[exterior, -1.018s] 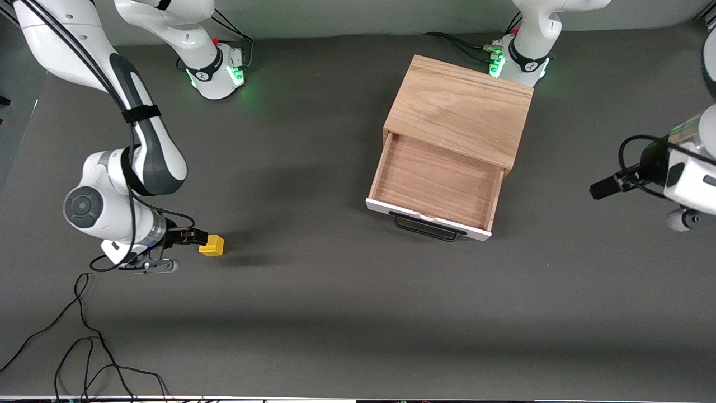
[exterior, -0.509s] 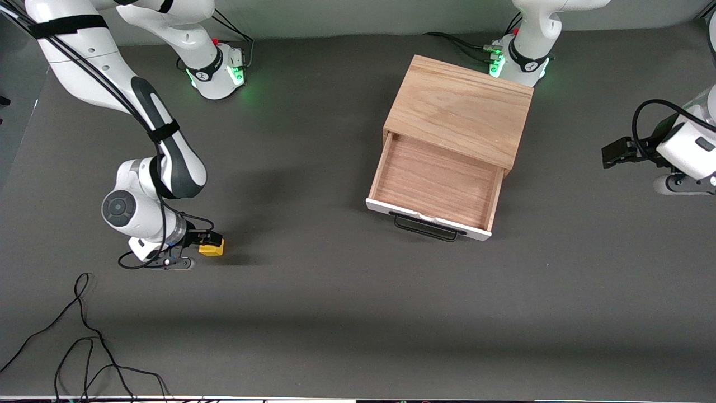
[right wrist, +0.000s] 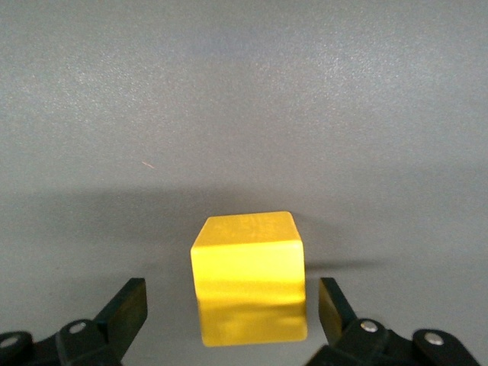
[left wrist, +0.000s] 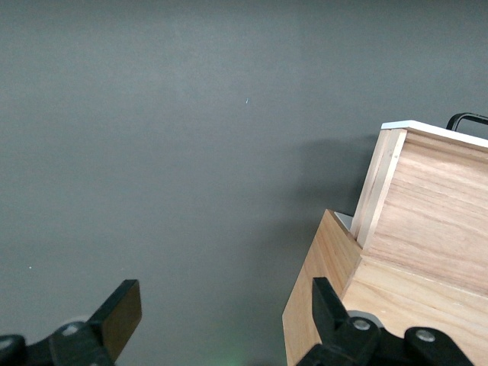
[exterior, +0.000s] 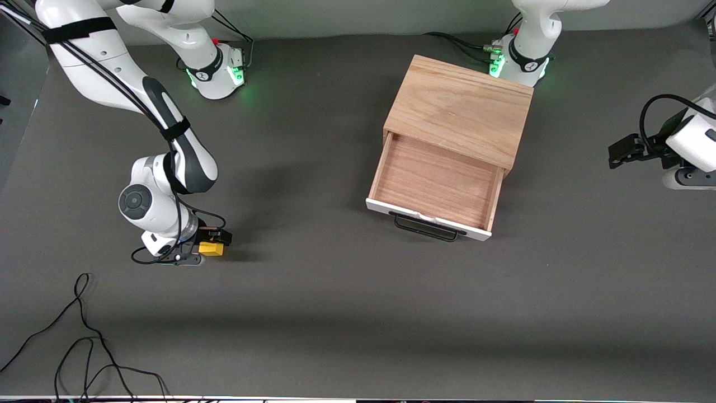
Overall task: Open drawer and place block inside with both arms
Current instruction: 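Grasp the yellow cube with the right gripper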
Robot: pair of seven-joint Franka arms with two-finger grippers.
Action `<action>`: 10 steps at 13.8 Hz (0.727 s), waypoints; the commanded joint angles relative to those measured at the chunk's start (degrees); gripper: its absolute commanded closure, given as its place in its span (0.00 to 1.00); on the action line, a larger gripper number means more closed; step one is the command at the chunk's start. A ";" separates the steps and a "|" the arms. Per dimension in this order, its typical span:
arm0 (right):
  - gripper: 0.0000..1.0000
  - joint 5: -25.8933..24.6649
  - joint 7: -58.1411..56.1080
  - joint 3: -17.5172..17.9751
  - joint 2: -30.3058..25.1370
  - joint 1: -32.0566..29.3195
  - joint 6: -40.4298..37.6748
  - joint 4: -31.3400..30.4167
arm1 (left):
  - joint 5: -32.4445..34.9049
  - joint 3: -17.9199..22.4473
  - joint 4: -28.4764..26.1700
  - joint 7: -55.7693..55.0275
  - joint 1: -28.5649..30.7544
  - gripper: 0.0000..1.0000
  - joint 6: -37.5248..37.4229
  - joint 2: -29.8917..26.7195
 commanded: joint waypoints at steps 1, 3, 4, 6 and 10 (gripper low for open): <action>0.00 -0.66 1.47 -0.37 -0.20 0.39 1.17 -0.44 | -0.64 -0.20 -2.09 1.26 0.28 0.00 1.46 -1.87; 0.04 -0.66 1.12 -0.37 -0.20 0.30 1.08 -0.44 | -0.82 -0.20 -1.65 1.17 0.28 0.00 1.54 -1.43; 0.06 -0.66 1.03 -0.37 -0.11 0.30 1.17 -0.44 | -0.73 -0.29 -1.47 1.17 0.19 0.00 1.46 -1.34; 0.09 -0.66 0.95 -0.37 -0.02 0.21 1.17 -0.36 | -0.82 -0.29 -1.38 1.17 0.28 0.00 1.46 -1.25; 0.09 -0.66 0.95 -0.37 0.15 0.21 1.25 -0.36 | -0.82 -0.73 -0.94 1.17 0.37 0.00 1.02 -1.25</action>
